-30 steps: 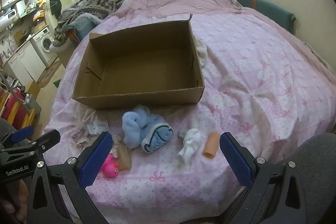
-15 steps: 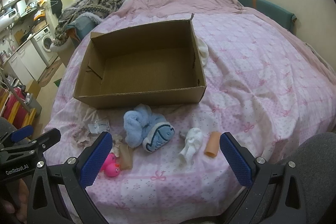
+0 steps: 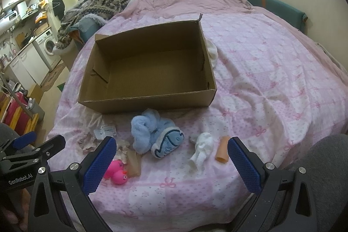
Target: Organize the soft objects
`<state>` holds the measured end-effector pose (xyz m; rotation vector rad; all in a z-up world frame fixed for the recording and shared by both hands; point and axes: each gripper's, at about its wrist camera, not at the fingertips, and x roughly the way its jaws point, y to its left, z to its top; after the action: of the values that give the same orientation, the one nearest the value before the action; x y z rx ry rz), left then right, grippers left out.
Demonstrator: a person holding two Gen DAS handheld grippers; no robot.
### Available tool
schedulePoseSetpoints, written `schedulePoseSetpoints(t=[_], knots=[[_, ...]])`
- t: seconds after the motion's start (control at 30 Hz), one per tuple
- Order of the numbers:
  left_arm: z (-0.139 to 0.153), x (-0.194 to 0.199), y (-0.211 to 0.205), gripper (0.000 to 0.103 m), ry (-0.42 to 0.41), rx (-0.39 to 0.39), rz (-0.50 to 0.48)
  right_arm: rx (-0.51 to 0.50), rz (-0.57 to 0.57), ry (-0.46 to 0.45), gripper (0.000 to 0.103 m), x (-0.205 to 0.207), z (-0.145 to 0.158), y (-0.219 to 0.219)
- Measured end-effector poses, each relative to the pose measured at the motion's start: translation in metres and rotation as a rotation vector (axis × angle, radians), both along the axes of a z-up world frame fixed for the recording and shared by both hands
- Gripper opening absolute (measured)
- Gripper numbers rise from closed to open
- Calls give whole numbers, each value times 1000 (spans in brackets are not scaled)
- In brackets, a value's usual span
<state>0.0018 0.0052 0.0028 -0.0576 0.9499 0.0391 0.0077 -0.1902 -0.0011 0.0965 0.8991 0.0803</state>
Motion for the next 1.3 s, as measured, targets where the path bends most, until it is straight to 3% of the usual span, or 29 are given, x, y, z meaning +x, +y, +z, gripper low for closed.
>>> schedulePoseSetpoints(t=[1.3], knots=[[0, -2, -3, 103, -2, 10, -1, 8, -12, 9, 103, 2, -4, -2]])
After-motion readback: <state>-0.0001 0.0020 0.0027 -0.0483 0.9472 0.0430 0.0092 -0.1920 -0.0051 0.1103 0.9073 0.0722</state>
